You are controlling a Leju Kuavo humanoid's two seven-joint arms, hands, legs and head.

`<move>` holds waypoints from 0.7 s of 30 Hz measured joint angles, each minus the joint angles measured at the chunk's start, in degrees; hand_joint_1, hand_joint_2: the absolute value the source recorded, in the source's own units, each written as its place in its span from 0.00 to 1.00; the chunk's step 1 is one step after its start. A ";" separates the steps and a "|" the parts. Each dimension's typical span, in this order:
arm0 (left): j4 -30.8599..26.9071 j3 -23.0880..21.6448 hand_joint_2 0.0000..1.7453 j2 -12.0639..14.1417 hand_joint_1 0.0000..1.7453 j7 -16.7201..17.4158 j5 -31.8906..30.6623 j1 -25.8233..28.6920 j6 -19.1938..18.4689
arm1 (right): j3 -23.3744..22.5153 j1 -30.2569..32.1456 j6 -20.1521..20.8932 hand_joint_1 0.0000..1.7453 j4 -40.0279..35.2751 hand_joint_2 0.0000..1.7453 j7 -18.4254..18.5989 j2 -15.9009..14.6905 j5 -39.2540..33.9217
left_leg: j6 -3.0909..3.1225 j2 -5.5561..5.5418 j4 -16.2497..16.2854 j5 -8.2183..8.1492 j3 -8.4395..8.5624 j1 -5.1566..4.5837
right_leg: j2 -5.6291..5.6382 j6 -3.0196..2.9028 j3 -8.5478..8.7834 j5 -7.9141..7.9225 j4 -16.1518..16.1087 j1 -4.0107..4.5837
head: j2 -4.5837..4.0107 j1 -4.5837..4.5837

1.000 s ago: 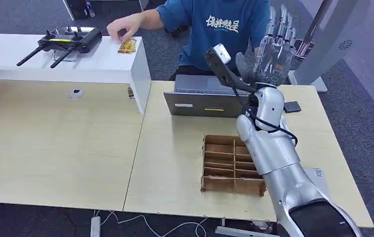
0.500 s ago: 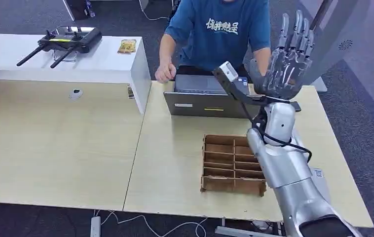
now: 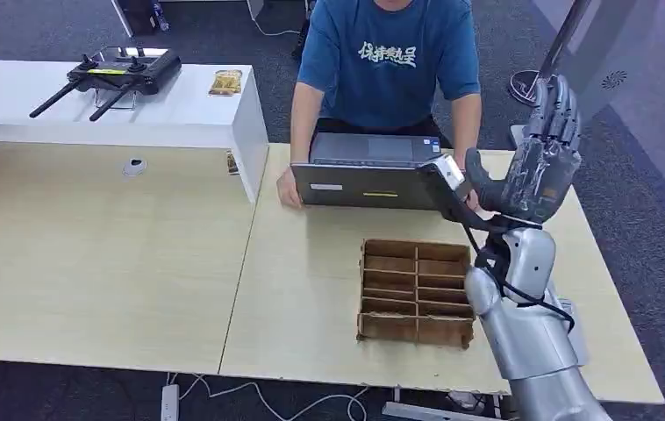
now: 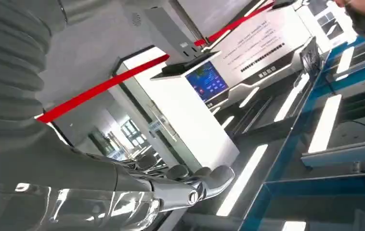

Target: Pass the card to the sensor for recognition and then transmit it.

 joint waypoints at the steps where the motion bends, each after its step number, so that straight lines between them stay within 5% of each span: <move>1: 0.00 0.02 0.00 0.00 0.00 0.00 0.02 0.01 0.02 | -0.35 0.81 -0.13 0.00 -0.62 1.00 -0.04 -0.15 -0.13 | 0.00 0.00 0.00 0.00 0.00 0.00 | 0.00 0.00 0.00 0.00 0.00 0.00 | 0.00 0.00; 21: 0.00 2.36 0.00 -0.04 0.00 -0.55 0.70 0.39 0.46 | -4.75 15.01 -1.64 0.00 -12.03 1.00 -1.07 -3.85 1.60 | 0.00 0.00 0.00 0.00 0.00 0.00 | -0.01 0.00 0.01 0.00 -0.01 0.00 | 0.02 0.00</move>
